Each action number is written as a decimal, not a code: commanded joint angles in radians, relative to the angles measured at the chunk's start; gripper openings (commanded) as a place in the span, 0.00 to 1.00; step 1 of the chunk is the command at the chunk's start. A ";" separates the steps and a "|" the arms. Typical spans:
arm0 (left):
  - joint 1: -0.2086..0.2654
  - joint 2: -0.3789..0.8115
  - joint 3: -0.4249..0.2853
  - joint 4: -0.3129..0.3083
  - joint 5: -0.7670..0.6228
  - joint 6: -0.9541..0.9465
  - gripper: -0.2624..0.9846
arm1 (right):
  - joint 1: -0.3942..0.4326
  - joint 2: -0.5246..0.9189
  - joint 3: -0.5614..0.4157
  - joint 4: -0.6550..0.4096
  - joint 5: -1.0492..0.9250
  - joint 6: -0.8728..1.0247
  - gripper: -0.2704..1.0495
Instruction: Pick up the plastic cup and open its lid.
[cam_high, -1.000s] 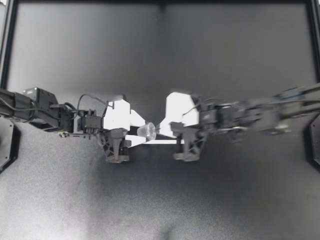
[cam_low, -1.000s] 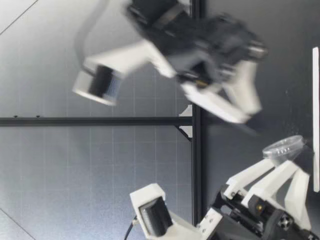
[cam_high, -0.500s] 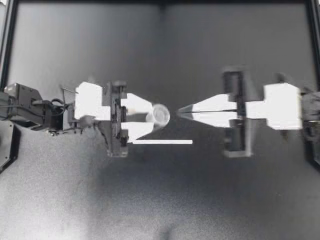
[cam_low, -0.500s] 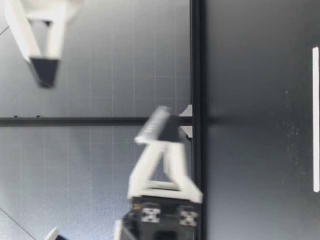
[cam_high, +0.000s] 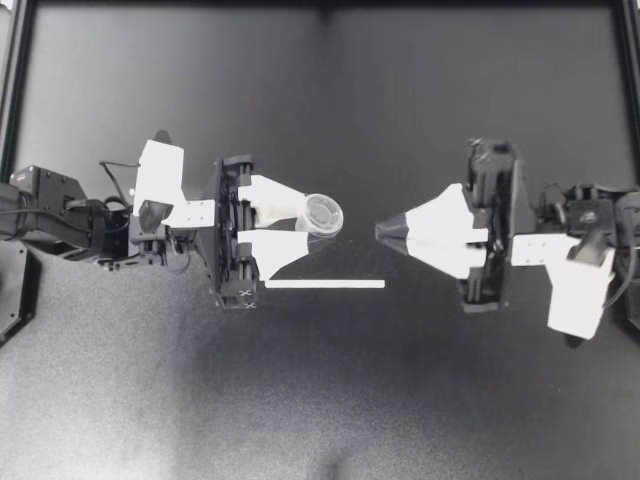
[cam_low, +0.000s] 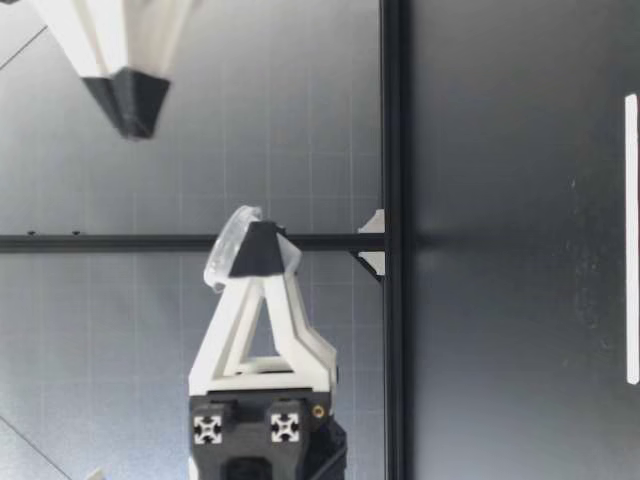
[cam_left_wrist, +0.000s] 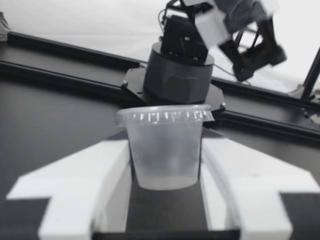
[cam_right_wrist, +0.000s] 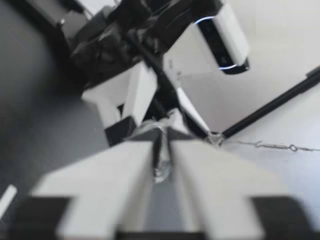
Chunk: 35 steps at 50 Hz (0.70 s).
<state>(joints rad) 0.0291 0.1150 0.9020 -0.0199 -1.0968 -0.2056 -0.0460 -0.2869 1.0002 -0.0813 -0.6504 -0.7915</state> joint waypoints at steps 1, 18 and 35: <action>0.000 -0.028 -0.017 0.000 -0.011 -0.003 0.36 | 0.002 0.015 -0.018 0.018 -0.008 -0.020 0.55; 0.000 -0.046 -0.011 0.008 -0.015 -0.040 0.36 | -0.017 0.121 -0.052 0.048 -0.037 -0.198 0.60; 0.000 -0.046 -0.009 0.008 -0.014 -0.043 0.36 | -0.017 0.161 -0.055 0.169 -0.135 -0.456 0.60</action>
<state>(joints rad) 0.0291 0.0997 0.9020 -0.0138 -1.1029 -0.2470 -0.0568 -0.1197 0.9649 0.0644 -0.7639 -1.2395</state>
